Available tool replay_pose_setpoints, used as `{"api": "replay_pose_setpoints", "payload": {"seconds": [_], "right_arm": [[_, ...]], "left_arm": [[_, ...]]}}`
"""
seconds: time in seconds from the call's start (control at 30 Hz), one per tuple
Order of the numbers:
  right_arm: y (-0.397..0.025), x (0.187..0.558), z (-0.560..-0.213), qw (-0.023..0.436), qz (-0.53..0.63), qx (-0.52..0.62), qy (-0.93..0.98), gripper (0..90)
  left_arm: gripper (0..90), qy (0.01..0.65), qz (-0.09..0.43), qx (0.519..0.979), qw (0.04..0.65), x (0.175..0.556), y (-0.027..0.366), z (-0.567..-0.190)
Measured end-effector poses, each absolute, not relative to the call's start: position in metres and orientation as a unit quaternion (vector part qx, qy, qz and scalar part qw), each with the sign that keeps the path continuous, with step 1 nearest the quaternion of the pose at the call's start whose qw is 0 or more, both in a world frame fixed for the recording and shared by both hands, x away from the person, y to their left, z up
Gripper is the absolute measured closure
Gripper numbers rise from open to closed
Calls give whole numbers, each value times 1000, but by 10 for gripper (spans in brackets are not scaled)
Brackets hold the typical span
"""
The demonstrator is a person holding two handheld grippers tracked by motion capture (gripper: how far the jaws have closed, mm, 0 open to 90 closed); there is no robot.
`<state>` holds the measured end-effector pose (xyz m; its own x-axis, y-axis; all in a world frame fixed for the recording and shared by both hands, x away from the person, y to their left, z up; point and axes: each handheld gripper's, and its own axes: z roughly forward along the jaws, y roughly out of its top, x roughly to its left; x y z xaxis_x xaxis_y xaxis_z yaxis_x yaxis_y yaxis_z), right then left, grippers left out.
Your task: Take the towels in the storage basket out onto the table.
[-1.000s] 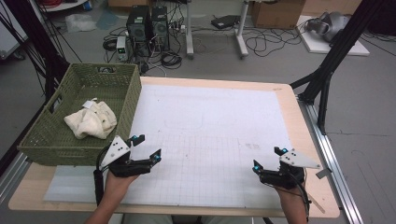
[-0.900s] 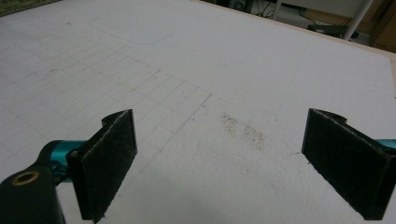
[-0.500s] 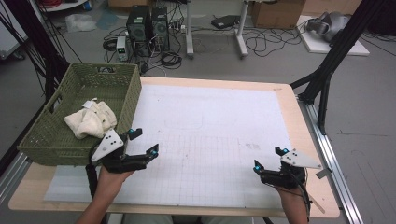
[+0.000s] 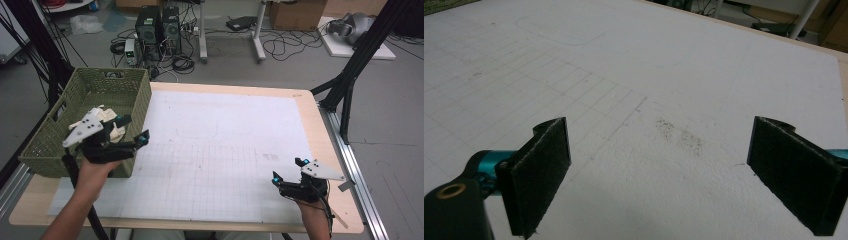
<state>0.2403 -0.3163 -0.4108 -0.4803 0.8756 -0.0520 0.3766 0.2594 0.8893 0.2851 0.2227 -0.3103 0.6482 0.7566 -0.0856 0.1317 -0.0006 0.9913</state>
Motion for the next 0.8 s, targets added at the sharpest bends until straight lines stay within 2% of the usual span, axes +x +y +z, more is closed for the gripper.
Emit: {"api": "replay_pose_setpoints", "payload": {"seconds": [0.17, 0.43, 0.7, 0.8], "right_arm": [[-315, 241, -411, 285, 436, 420, 743, 95], [-315, 243, -413, 281, 433, 425, 744, 95], [-312, 244, -414, 282, 426, 422, 749, 95], [-313, 244, -415, 282, 422, 420, 752, 95]], "left_arm": [[180, 373, 268, 641, 614, 308, 268, -293], [179, 413, 282, 638, 585, 332, 307, -293], [177, 492, 263, 642, 525, 364, 334, -327], [179, 516, 263, 660, 479, 375, 339, -338]]}}
